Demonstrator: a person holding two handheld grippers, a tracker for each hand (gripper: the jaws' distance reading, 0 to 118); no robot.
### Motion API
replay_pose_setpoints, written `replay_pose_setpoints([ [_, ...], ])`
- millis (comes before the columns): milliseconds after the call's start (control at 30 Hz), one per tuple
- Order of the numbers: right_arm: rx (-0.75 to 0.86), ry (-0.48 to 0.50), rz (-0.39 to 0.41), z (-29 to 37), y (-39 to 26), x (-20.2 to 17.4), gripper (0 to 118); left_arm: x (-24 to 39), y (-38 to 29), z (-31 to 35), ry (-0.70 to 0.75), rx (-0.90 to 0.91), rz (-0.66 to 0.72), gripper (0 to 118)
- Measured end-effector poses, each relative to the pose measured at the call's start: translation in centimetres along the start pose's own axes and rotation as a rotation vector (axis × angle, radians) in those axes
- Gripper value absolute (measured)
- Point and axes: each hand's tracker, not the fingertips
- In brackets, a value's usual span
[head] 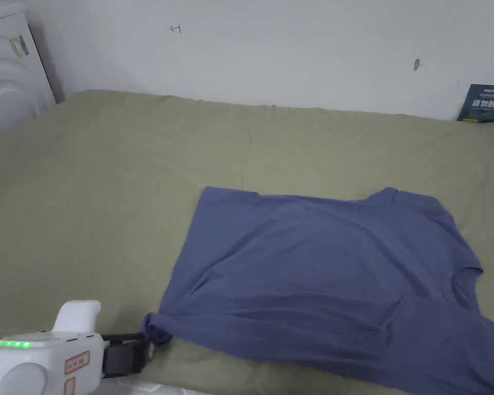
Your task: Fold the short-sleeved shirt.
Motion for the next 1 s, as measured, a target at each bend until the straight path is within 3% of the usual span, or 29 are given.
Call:
replay_pose_setpoints([
  [167,-0.005,0.013,-0.025,-0.3,0.1,0.5,0,0.9,1.3,-2.6,0.012,-0.009,-0.031,116],
  [233,-0.015,0.008,-0.011,-0.4,0.0,0.3,0,0.9,1.6,-4.0,0.021,-0.029,-0.047,108],
  [267,-0.019,0.006,-0.007,-0.4,-0.1,0.3,0,1.1,1.8,-4.6,0.034,-0.032,-0.046,99],
  [367,-0.029,0.007,-0.002,-0.6,-0.1,0.6,0,1.1,1.8,-5.4,0.040,-0.061,-0.050,44],
  [433,-0.041,0.010,0.006,-1.2,-0.2,1.3,0,1.5,1.7,-5.3,0.030,-0.067,-0.052,24],
  [467,-0.044,0.008,0.012,-1.4,-0.2,1.6,0,1.4,1.5,-5.1,0.020,-0.057,-0.035,0],
  [700,-0.035,-0.003,0.030,-1.8,0.1,2.2,0,2.1,1.7,-4.0,0.025,-0.035,-0.043,0],
  [733,-0.031,-0.007,0.028,-1.9,0.2,2.4,6,2.1,1.7,-3.9,0.028,-0.036,-0.051,0],
  [767,-0.028,-0.010,0.025,-2.0,0.2,2.5,34,2.1,1.8,-3.7,0.029,-0.033,-0.053,0],
  [800,-0.032,-0.019,0.025,-2.2,0.3,2.6,94,2.9,1.8,-3.4,0.027,-0.033,-0.054,0],
  [833,-0.053,-0.013,0.027,-3.0,0.5,2.7,118,3.1,1.8,-3.3,0.027,-0.035,-0.056,0],
  [933,-0.103,0.020,0.031,-4.0,0.7,3.4,117,3.8,2.0,-2.8,0.029,-0.032,-0.064,0],
  [1000,-0.105,0.014,0.048,-6.1,1.2,1.9,117,4.2,2.0,-2.7,0.029,-0.033,-0.068,0],
])
